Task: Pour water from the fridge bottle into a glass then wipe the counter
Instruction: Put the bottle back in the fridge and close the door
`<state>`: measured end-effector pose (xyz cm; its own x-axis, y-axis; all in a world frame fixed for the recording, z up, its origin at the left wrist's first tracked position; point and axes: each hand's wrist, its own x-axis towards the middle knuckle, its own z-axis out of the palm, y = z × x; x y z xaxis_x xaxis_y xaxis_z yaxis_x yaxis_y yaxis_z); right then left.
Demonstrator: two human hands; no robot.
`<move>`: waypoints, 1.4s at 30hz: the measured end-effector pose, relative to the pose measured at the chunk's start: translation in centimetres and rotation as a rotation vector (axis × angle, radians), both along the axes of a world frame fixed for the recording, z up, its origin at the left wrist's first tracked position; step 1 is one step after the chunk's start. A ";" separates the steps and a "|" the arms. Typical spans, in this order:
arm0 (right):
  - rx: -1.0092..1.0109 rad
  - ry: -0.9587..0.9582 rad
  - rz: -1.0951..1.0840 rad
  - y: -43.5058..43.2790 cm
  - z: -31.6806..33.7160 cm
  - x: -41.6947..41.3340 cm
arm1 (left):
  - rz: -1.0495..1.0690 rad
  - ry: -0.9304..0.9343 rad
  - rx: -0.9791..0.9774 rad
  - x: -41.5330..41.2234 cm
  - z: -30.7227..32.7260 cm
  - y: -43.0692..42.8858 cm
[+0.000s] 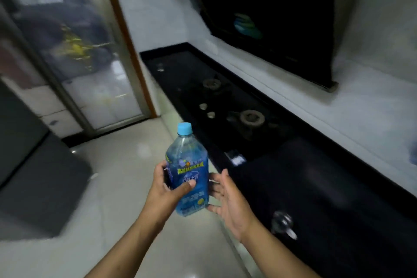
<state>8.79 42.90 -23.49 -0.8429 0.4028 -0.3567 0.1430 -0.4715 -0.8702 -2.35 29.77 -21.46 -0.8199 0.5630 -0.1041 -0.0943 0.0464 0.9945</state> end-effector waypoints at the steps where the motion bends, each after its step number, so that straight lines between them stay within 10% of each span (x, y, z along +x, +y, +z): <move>1: 0.009 0.007 0.046 -1.6 0.3 -2.6 | 0.035 0.010 0.009 -1.9 0.2 -2.0; 31: 0.104 0.124 1.112 -45.9 4.7 -65.0 | 1.314 0.113 -0.093 -46.0 3.3 -45.2; 42: 0.285 0.411 1.180 -62.8 7.0 -77.6 | 1.354 0.204 -0.044 -57.6 6.0 -61.8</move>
<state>-68.81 -19.86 -16.46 -0.7667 -0.6419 -0.0118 0.0433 -0.0334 -0.9985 -59.92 -32.02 -15.48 -0.7242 -0.6840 0.0871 0.0560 0.0675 0.9961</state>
